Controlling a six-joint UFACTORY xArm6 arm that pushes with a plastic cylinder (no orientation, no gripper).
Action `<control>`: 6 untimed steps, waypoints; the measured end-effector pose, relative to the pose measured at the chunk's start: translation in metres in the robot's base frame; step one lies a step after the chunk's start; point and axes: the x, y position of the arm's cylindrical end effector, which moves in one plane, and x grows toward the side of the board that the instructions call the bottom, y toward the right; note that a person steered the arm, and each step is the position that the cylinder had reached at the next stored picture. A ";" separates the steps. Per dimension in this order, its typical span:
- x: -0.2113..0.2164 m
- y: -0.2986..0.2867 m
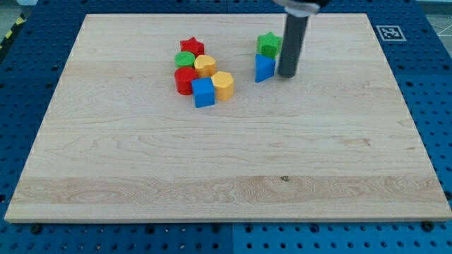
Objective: Slide the blue triangle left a bit
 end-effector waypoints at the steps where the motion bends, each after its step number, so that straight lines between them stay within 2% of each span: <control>1: -0.024 0.032; 2: -0.015 0.026; 3: 0.017 0.019; 5: 0.028 -0.062; 6: 0.028 -0.047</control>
